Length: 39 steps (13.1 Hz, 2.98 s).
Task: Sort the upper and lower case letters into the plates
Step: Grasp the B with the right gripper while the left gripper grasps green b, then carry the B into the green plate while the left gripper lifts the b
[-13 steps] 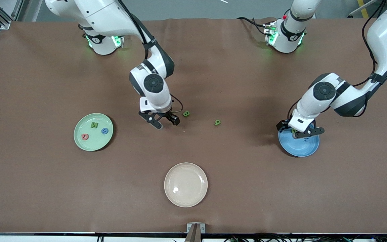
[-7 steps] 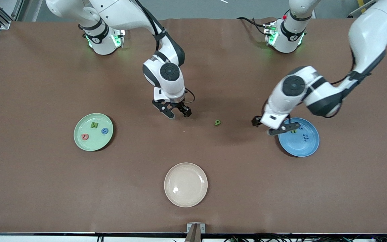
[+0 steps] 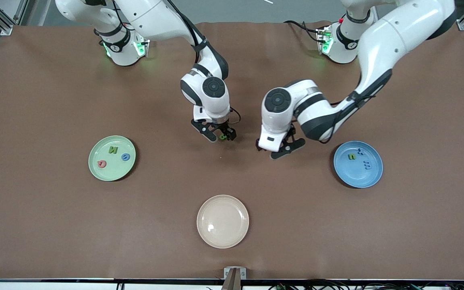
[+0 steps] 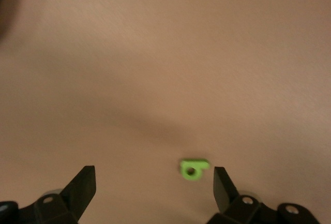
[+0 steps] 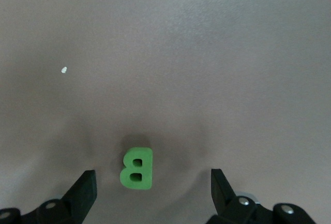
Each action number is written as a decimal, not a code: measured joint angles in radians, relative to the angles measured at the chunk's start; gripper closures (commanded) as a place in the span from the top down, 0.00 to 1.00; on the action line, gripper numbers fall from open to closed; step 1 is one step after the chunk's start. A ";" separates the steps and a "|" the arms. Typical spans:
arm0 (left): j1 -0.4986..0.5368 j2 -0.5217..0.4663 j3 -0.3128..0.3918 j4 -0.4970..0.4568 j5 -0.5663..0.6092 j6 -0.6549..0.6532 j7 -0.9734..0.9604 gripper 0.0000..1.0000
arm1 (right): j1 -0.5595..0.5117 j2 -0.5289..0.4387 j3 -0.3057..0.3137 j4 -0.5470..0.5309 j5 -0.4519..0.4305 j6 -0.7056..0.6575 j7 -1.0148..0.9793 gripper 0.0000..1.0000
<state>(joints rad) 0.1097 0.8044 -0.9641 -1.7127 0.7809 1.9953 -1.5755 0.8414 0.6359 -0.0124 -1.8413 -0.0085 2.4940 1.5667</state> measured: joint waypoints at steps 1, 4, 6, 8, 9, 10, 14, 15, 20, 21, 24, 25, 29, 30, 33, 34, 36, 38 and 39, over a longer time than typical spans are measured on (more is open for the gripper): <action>-0.049 0.003 0.037 0.028 -0.020 0.000 -0.003 1.00 | 0.000 0.007 -0.002 0.005 -0.013 0.003 0.000 0.73; -0.149 0.014 0.120 0.070 -0.053 0.033 -0.004 1.00 | 0.000 0.008 -0.006 0.010 -0.032 0.003 0.000 0.33; -0.154 0.016 0.126 0.072 -0.053 0.042 -0.004 1.00 | 0.000 0.009 -0.008 0.011 -0.033 0.003 0.000 0.04; -0.151 0.016 0.128 0.075 -0.053 0.043 -0.004 1.00 | 0.000 0.009 -0.010 0.014 -0.034 0.000 0.000 0.00; -0.150 0.016 0.129 0.076 -0.053 0.043 -0.004 1.00 | -0.001 0.009 -0.013 0.014 -0.034 -0.002 0.000 0.00; -0.150 0.016 0.130 0.076 -0.053 0.043 -0.004 1.00 | -0.010 0.009 -0.018 0.015 -0.034 -0.003 -0.010 0.00; -0.153 0.018 0.130 0.076 -0.055 0.043 -0.004 1.00 | -0.204 -0.037 -0.038 0.044 -0.036 -0.135 -0.334 0.00; -0.154 0.021 0.130 0.075 -0.055 0.043 -0.004 1.00 | -0.279 -0.068 -0.038 0.048 -0.036 -0.188 -0.448 0.00; -0.176 0.055 0.139 0.075 -0.055 0.069 -0.006 1.00 | -0.493 -0.195 -0.035 0.047 -0.036 -0.389 -0.802 0.00; -0.178 0.061 0.143 0.073 -0.055 0.072 -0.008 0.99 | -0.522 -0.209 -0.034 0.046 -0.036 -0.405 -0.854 0.00; -0.176 0.071 0.172 0.051 -0.055 0.080 -0.008 0.99 | -0.611 -0.217 -0.034 0.031 -0.036 -0.404 -0.999 0.00; -0.175 0.072 0.185 0.038 -0.055 0.104 -0.008 0.99 | -0.650 -0.217 -0.034 0.015 -0.036 -0.378 -1.060 0.00; -0.177 0.077 0.216 -0.001 -0.055 0.217 -0.008 0.97 | -0.787 -0.205 -0.033 -0.108 -0.036 -0.173 -1.266 0.00; -0.178 0.077 0.217 -0.003 -0.055 0.219 -0.008 0.96 | -0.798 -0.197 -0.033 -0.123 -0.036 -0.146 -1.278 0.00; -0.178 0.077 0.217 -0.005 -0.055 0.220 -0.008 0.72 | -0.801 -0.175 -0.026 -0.158 -0.036 -0.078 -1.282 0.00; -0.178 0.077 0.217 -0.005 -0.055 0.221 -0.008 0.62 | -0.801 -0.174 -0.024 -0.166 -0.036 -0.070 -1.282 0.00; -0.178 0.076 0.216 -0.003 -0.055 0.234 -0.008 0.50 | -0.801 -0.174 -0.022 -0.168 -0.036 -0.066 -1.282 0.00; -0.176 0.076 0.216 -0.002 -0.055 0.237 -0.008 0.47 | -0.801 -0.174 -0.022 -0.174 -0.036 -0.051 -1.282 0.00; -0.175 0.075 0.216 -0.002 -0.055 0.236 -0.008 0.46 | -0.801 -0.173 -0.022 -0.190 -0.036 -0.017 -1.282 0.00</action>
<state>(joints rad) -0.0653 0.8790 -0.7480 -1.7144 0.7260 2.2315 -1.5837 0.0407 0.4624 -0.0347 -2.0314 -0.0445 2.4768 0.2851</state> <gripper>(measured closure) 0.529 0.727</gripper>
